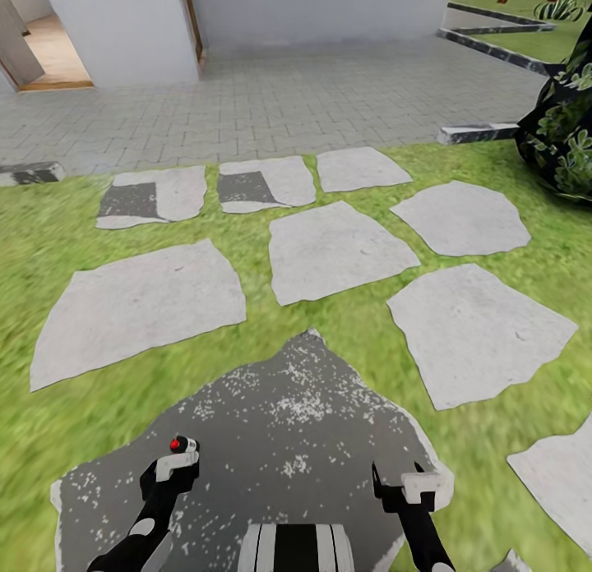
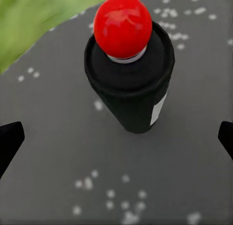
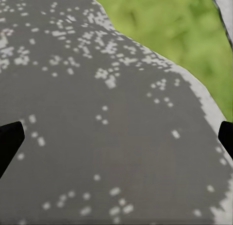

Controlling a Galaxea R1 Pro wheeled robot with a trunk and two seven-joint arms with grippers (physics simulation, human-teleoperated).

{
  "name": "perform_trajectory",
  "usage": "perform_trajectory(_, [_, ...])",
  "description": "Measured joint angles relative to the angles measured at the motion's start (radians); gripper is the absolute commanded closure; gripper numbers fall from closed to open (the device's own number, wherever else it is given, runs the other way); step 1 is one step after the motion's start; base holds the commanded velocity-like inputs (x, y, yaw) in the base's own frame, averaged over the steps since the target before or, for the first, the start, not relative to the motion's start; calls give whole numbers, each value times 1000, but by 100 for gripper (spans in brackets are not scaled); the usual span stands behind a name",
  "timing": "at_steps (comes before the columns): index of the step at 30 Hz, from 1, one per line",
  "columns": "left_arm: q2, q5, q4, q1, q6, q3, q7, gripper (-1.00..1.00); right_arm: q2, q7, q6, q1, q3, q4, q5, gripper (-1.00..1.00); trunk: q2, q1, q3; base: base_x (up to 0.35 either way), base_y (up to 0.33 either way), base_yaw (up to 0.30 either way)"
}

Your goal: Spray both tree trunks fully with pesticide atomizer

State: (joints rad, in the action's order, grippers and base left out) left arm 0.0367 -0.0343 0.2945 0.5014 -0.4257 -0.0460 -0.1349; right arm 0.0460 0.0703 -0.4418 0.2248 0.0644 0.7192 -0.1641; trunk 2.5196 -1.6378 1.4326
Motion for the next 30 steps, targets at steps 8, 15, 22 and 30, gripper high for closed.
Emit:
perform_trajectory(8, [-1,1,0,0,1,-1,0,-100,0,0,0,0,0,-3,0,-100,0,0,0,142,0,57])
perform_trajectory(15, [-1,0,0,0,1,0,0,-100,0,0,0,0,0,-1,0,-100,0,0,0,6,0,27])
perform_trajectory(22, [-3,0,0,0,1,1,0,-100,0,0,0,0,0,-1,0,-100,0,0,0,48,-20,1])
perform_trajectory(30, [-3,0,0,0,0,1,0,-100,0,0,0,-1,0,-2,0,-100,0,0,0,27,-14,0])
